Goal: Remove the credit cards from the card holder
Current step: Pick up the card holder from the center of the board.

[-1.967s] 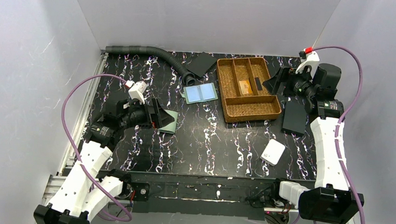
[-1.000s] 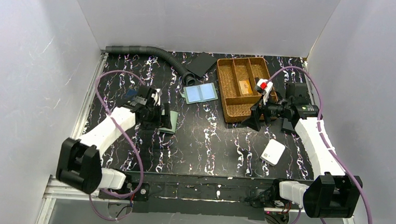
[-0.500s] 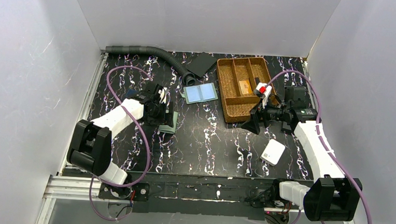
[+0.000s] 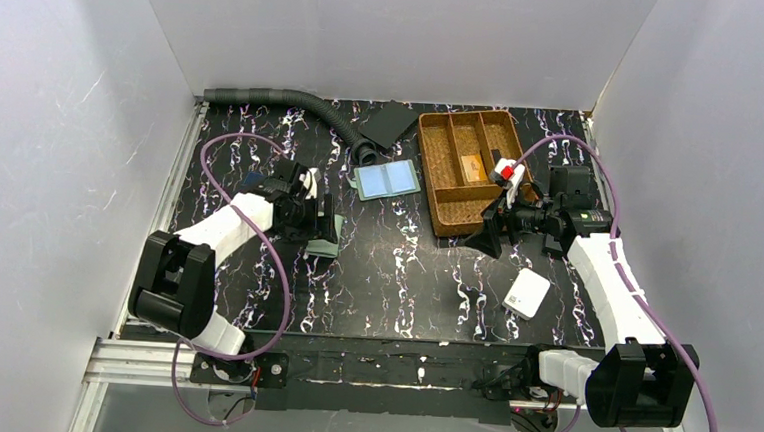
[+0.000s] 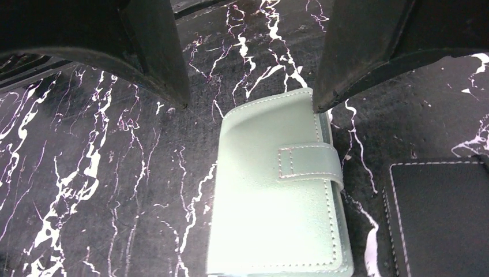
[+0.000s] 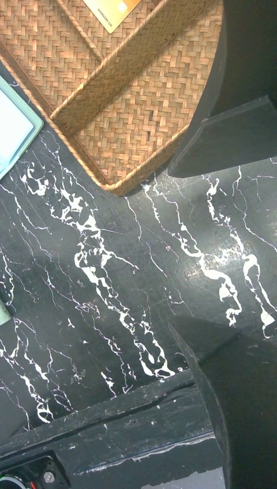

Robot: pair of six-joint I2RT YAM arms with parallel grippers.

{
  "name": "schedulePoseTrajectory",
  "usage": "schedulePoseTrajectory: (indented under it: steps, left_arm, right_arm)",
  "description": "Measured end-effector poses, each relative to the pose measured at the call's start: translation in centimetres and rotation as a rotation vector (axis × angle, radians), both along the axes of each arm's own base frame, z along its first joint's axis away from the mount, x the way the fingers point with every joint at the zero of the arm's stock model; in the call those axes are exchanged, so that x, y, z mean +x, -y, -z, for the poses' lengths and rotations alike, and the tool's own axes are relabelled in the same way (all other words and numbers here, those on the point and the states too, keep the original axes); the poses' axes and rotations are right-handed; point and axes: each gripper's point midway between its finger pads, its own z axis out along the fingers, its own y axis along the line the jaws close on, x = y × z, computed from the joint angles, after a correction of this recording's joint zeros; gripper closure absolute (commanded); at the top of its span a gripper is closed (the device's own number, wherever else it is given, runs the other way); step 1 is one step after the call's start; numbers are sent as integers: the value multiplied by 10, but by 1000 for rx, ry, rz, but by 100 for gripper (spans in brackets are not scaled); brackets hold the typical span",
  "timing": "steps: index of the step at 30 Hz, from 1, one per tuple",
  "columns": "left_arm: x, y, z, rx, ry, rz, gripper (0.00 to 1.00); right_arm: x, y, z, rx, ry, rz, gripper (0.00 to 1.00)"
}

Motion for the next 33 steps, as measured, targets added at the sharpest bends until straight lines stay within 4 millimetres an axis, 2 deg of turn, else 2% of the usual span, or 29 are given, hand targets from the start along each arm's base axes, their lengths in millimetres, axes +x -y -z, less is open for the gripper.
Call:
schedulePoseTrajectory:
  steps: [8, 13, 20, 27, 33]
  left_arm:
    - [-12, -8, 9, -26, -63, -108, 28]
    - [-24, -11, 8, -38, -65, -142, 37]
    - [-22, -10, 17, -34, -85, -150, 40]
    - [-18, -10, 23, -24, -98, -155, 48]
    - [-14, -9, 20, -27, -85, -163, 62]
  right_arm:
    - [-3, -4, -2, 23, -5, -20, 2]
    - [-5, -5, 0, 33, -17, -29, 2]
    - [-5, -6, 2, 35, -27, -30, 2]
    - [-6, -5, 4, 35, -35, -28, 2]
    - [-7, -6, 5, 36, -40, -30, 2]
